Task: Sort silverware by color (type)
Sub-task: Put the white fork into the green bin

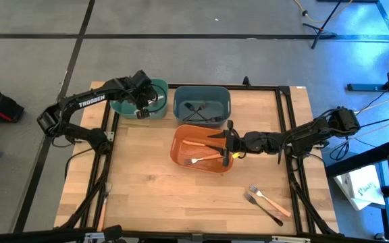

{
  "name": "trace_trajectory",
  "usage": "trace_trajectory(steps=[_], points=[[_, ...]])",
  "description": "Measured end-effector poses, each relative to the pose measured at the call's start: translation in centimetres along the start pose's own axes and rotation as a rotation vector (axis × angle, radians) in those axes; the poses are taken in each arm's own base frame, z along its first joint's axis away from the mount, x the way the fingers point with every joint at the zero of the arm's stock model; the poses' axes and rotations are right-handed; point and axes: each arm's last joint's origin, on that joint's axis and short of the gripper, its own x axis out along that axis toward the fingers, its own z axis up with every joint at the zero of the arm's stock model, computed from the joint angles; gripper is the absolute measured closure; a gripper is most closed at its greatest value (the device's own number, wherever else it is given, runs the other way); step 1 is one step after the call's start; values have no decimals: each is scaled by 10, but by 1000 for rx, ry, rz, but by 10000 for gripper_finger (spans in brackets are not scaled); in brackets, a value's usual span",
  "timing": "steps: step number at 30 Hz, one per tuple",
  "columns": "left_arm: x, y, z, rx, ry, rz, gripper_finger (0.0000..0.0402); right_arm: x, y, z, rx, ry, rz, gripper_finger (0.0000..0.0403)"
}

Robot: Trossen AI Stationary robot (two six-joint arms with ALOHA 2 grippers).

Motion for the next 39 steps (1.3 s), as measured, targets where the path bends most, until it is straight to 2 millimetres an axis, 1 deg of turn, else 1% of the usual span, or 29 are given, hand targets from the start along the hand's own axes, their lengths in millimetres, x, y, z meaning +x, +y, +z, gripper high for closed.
trace_trajectory(steps=[18, 22, 25, 29, 39], points=[[0, 0, 0, -2, 2, 1, 360, 0, 0, 0, 1, -2, 0, 242], [4, 2, -2, -1, 80, 76, 359, 0, 0, 1, 5, -13, -8, 242], [11, 3, -4, -13, 132, 77, 359, 0, -1, 3, 11, -25, -12, 242], [13, 2, -3, -27, 103, 34, 359, 0, -1, 2, 51, -19, -11, 242], [13, 3, 0, -27, 89, 58, 359, 0, -1, 2, 58, -21, -11, 242]])
